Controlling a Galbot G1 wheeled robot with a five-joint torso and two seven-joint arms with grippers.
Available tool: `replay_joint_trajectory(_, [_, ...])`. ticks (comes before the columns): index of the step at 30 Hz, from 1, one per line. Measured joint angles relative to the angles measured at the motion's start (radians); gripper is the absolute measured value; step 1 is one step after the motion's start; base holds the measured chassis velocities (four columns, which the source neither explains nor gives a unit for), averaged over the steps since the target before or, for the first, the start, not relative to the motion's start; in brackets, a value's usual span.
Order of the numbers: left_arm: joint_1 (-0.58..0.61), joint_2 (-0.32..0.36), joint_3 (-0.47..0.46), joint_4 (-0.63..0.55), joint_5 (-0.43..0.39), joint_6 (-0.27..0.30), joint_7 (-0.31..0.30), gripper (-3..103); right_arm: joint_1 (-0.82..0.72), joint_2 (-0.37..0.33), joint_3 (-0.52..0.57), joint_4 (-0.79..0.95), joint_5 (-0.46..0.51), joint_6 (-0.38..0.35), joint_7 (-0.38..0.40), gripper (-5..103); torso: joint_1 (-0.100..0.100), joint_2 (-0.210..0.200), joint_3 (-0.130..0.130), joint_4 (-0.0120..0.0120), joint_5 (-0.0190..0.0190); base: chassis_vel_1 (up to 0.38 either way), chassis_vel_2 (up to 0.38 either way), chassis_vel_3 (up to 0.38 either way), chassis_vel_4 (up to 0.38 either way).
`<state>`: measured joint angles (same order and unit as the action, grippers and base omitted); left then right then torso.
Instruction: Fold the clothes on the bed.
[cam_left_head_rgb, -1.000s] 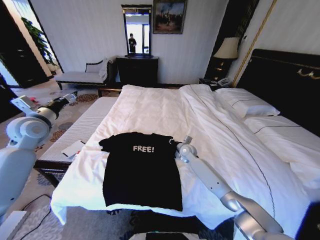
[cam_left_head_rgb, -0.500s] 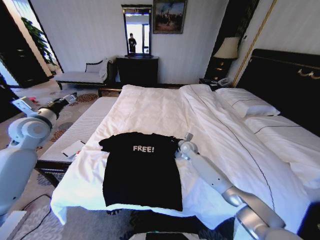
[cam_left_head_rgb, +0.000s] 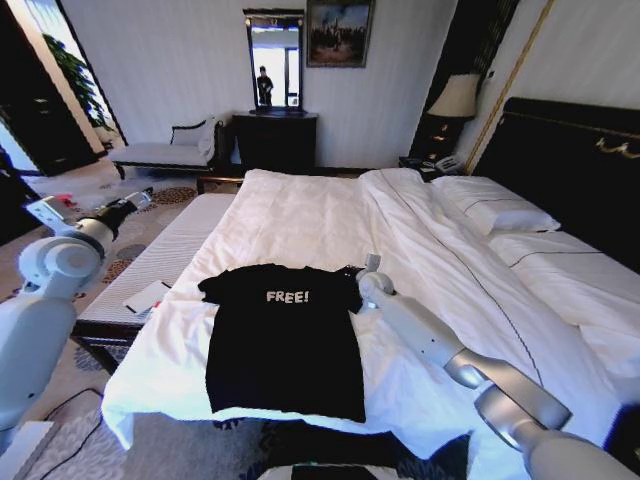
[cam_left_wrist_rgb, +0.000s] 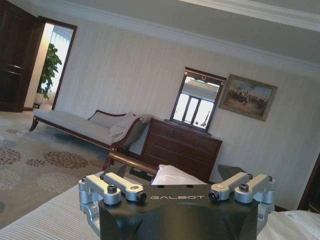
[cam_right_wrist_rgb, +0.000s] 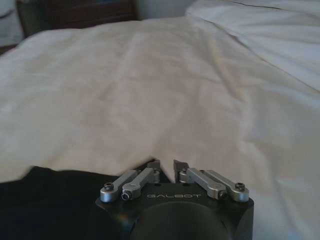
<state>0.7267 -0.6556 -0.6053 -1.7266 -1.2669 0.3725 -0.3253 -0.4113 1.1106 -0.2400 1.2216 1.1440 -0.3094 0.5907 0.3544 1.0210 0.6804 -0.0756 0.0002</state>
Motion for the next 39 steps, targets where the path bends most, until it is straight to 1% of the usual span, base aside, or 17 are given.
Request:
replay_joint_trajectory(4, [-0.003,-0.004,0.009,0.002,0.006,0.000,0.001,100,-0.046,-0.039,0.075,0.059,-0.069,0.026,0.015,36,0.000,0.000,0.000,0.0001,-0.0001,0.000,0.000,0.000,0.000])
replay_joint_trajectory(7, [-0.004,-0.008,0.013,0.004,0.011,0.000,0.002,100,-0.078,-0.070,0.107,0.101,-0.099,0.041,0.016,36,0.000,0.000,0.000,-0.0002,-0.0003,0.000,0.000,0.000,0.000])
replay_joint_trajectory(8, [-0.004,-0.009,0.015,0.005,0.012,0.000,0.002,100,-0.095,-0.082,0.120,0.121,-0.094,0.041,0.020,46,0.000,0.000,0.000,-0.0003,-0.0002,0.000,0.000,0.000,0.000])
replay_joint_trajectory(9, [-0.005,-0.009,0.016,0.006,0.013,0.000,0.002,100,-0.110,-0.092,0.131,0.139,-0.078,0.039,0.027,51,0.000,0.000,0.000,-0.0002,-0.0002,0.000,0.000,0.000,0.000])
replay_joint_trajectory(10, [-0.005,-0.009,0.016,0.006,0.013,0.000,0.002,100,-0.110,-0.092,0.131,0.139,-0.078,0.039,0.027,51,0.000,0.000,0.000,-0.0002,-0.0002,0.000,0.000,0.000,0.000])
replay_joint_trajectory(11, [-0.006,-0.009,0.017,0.006,0.013,0.000,0.002,100,-0.125,-0.101,0.142,0.156,-0.043,0.034,0.038,57,0.000,0.000,0.000,-0.0003,-0.0002,0.000,0.000,0.000,0.000])
replay_joint_trajectory(13, [-0.008,-0.009,0.019,0.006,0.014,0.000,0.002,100,-0.150,-0.106,0.175,0.191,0.079,0.012,0.076,68,0.000,0.000,0.000,-0.0001,-0.0001,0.000,0.000,0.000,0.000])
replay_joint_trajectory(15, [-0.009,-0.008,0.019,0.006,0.014,0.000,0.002,100,-0.165,-0.101,0.209,0.216,0.199,-0.020,0.117,68,0.000,0.000,0.000,0.0003,-0.0001,0.000,0.000,0.000,0.000])
replay_joint_trajectory(16, [-0.009,-0.008,0.019,0.006,0.014,0.000,0.002,100,-0.165,-0.101,0.209,0.216,0.199,-0.020,0.117,68,0.000,0.000,0.000,0.0003,-0.0001,0.000,0.000,0.000,0.000])
replay_joint_trajectory(17, [-0.009,-0.008,0.019,0.006,0.014,0.001,0.002,100,-0.172,-0.098,0.223,0.226,0.243,-0.036,0.134,79,0.000,0.000,0.000,0.0005,-0.0001,0.000,0.000,0.000,0.000])
replay_joint_trajectory(19, [-0.007,-0.006,0.017,0.003,0.014,0.001,0.002,100,-0.186,-0.091,0.244,0.240,0.293,-0.057,0.157,90,0.000,0.000,0.000,0.0005,-0.0002,0.000,0.000,0.000,0.000])
replay_joint_trajectory(20, [-0.007,-0.006,0.017,0.003,0.014,0.001,0.002,100,-0.186,-0.091,0.244,0.240,0.293,-0.057,0.157,90,0.000,0.000,0.000,0.0005,-0.0002,0.000,0.000,0.000,0.000])
replay_joint_trajectory(21, [-0.004,-0.005,0.015,0.001,0.014,0.002,0.002,100,-0.198,-0.087,0.254,0.248,0.309,-0.066,0.168,95,0.000,0.000,0.000,0.0004,-0.0003,0.000,0.000,0.000,0.000])
replay_joint_trajectory(25, [0.004,-0.001,0.008,-0.001,0.015,0.002,0.002,100,-0.228,-0.081,0.262,0.256,0.311,-0.080,0.177,100,0.000,0.000,0.000,0.0000,-0.0002,0.000,0.000,0.000,0.000])
replay_joint_trajectory(29, [0.008,0.000,0.004,-0.001,0.017,0.001,0.002,100,-0.255,-0.067,0.273,0.264,0.317,-0.081,0.177,100,0.000,0.000,0.000,0.0001,-0.0002,0.000,0.000,0.000,0.000])
replay_joint_trajectory(31, [0.010,-0.001,0.002,-0.001,0.018,0.001,0.002,100,-0.269,-0.054,0.285,0.269,0.346,-0.081,0.175,100,0.000,0.000,0.000,0.0001,-0.0002,0.000,0.000,0.000,0.000])
replay_joint_trajectory(39, [0.013,0.002,0.002,-0.004,0.019,0.001,0.000,100,-0.273,-0.029,0.309,0.252,0.355,-0.059,0.124,100,0.000,0.000,0.000,0.0001,-0.0003,0.000,0.000,0.000,0.000])
